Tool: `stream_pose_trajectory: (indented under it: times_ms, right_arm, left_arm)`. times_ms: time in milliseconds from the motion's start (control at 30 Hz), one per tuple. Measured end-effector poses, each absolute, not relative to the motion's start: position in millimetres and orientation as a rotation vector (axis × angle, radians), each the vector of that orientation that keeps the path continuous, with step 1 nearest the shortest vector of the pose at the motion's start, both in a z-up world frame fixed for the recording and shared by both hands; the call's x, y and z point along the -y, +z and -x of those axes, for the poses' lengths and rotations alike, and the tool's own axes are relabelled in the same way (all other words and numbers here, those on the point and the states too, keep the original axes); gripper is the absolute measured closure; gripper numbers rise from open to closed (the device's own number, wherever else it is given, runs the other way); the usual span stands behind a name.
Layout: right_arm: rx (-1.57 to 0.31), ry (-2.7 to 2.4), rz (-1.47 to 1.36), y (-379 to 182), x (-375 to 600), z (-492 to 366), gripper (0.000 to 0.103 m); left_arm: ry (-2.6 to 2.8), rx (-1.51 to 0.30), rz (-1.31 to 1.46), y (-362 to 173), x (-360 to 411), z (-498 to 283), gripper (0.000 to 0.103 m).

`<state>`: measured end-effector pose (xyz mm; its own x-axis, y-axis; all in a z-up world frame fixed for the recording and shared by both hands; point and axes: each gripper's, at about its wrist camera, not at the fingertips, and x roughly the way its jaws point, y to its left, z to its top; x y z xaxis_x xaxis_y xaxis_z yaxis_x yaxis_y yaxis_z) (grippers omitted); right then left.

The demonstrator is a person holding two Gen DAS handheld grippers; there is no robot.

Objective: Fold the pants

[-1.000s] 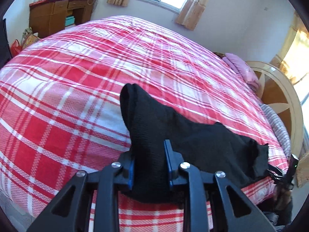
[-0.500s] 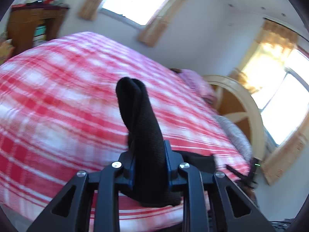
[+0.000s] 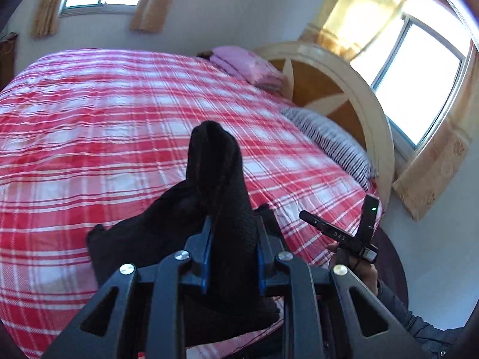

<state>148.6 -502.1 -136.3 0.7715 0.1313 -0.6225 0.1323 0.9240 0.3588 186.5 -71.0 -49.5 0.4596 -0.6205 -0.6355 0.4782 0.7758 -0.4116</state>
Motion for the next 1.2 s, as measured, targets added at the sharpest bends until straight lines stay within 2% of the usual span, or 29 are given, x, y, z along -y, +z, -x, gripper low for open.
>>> stream_pose_trajectory:
  times_ms: [133, 233, 367, 433, 500, 600, 700, 800, 833, 867, 900, 1033, 1200]
  right_arm:
    - [-0.705, 0.023, -0.386, -140.6, 496.6, -152.5, 0.025]
    - [-0.712, 0.056, -0.4, -145.6, 495.6, -154.3, 0.025]
    - [-0.696, 0.051, -0.441, -148.3, 505.1, -152.5, 0.025]
    - [-0.688, 0.055, -0.468, -147.3, 509.0, -151.5, 0.025]
    - [-0.679, 0.084, -0.469, -143.3, 506.3, -150.8, 0.025]
    - [-0.681, 0.18, -0.437, -134.2, 486.3, -149.8, 0.025]
    - [-0.754, 0.25, -0.347, -132.5, 453.1, -159.2, 0.025]
    - [-0.862, 0.266, -0.305, -146.4, 425.7, -176.2, 0.026]
    - [-0.912, 0.273, -0.289, -154.5, 417.3, -182.7, 0.031]
    - [-0.937, 0.277, -0.277, -159.9, 412.4, -184.4, 0.045]
    - [-0.954, 0.267, -0.247, -165.6, 406.2, -185.5, 0.053]
    - [-0.899, 0.259, -0.21, -158.6, 400.2, -175.6, 0.086]
    - [-0.745, 0.265, -0.193, -121.5, 403.6, -149.0, 0.087]
  left_arm:
    - [-0.697, -0.903, 0.134, -72.0, 126.5, -199.3, 0.079]
    - [-0.73, -0.949, 0.097, -93.0, 163.2, -199.4, 0.072]
    - [-0.8, -0.918, 0.07, -99.7, 184.0, -182.2, 0.072]
    - [-0.808, -0.871, 0.019, -96.1, 179.4, -169.9, 0.068]
    - [-0.763, -0.821, -0.035, -92.9, 169.6, -164.8, 0.054]
    - [-0.628, -0.736, -0.107, -95.2, 136.1, -157.2, 0.038]
    - [-0.479, -0.699, -0.132, -106.7, 96.7, -156.3, 0.038]
    - [-0.412, -0.734, -0.067, -123.3, 65.0, -162.1, 0.038]
    - [-0.396, -0.753, -0.039, -129.5, 54.2, -164.4, 0.038]
    - [-0.385, -0.766, -0.023, -134.7, 47.8, -165.6, 0.038]
    - [-0.378, -0.773, -0.012, -139.2, 44.0, -166.8, 0.038]
    - [-0.363, -0.789, -0.003, -150.2, 48.6, -169.9, 0.038]
    - [-0.372, -0.782, -0.015, -154.0, 54.8, -167.3, 0.038]
